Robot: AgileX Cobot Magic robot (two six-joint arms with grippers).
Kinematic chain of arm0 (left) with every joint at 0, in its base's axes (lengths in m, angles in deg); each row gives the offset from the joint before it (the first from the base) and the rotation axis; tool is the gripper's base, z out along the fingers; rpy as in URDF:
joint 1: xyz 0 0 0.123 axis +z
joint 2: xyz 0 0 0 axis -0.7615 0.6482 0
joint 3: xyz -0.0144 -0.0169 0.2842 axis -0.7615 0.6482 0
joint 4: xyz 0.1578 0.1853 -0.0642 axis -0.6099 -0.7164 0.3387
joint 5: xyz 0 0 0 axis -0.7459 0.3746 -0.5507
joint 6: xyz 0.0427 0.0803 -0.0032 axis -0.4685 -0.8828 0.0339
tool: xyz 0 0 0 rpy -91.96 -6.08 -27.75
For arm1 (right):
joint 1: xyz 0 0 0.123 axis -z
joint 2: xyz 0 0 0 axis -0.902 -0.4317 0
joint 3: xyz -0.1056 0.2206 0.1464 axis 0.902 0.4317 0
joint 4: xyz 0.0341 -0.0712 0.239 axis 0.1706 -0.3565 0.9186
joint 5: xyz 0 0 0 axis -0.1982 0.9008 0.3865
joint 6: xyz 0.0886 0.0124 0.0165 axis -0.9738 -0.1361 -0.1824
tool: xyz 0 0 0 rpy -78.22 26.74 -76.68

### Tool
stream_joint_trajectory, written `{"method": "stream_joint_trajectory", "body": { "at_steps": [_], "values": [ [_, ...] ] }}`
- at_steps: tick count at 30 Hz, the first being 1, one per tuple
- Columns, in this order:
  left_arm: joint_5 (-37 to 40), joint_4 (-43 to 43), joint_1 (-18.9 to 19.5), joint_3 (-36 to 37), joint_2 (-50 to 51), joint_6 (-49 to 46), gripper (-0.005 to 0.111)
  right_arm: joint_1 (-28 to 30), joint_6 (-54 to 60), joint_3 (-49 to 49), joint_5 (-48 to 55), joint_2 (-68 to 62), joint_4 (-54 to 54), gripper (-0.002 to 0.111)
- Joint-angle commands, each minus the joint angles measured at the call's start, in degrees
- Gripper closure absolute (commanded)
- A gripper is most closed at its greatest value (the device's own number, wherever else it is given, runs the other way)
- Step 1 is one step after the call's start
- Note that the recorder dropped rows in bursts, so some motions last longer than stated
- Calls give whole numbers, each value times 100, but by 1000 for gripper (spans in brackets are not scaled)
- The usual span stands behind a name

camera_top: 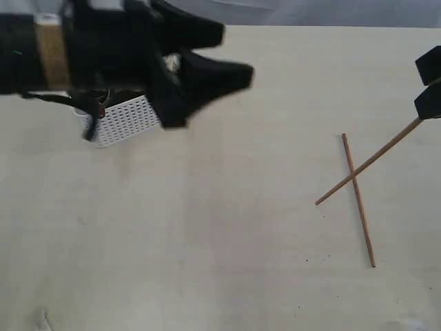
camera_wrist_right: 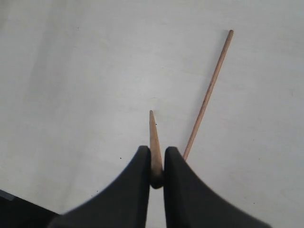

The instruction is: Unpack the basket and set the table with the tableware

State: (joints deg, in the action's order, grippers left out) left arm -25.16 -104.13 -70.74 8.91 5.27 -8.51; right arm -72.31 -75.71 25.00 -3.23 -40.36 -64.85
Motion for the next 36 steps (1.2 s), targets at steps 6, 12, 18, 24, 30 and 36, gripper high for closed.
{"method": "stream_joint_trajectory", "body": {
  "at_steps": [6,12,18,24,30,36],
  "values": [
    [991,2595,-2277,-1058,2364,-2819,32,28,54,-5,-24,-240,84,109],
    [924,2679,-2385,-1700,3106,-2548,32,28,96,-5,-24,-238,151,109],
    [799,2678,-2537,-1830,3220,-2521,38,28,183,-5,-24,-238,320,109],
    [1022,2678,-2548,-1919,3249,-2202,81,28,199,-5,-24,-238,334,109],
    [1034,2665,-2548,-1919,3249,-2217,107,28,266,-5,-24,-238,344,108],
    [954,2679,-2548,-1919,3249,-2010,107,28,266,-5,-209,-238,344,69]
  ]
}}
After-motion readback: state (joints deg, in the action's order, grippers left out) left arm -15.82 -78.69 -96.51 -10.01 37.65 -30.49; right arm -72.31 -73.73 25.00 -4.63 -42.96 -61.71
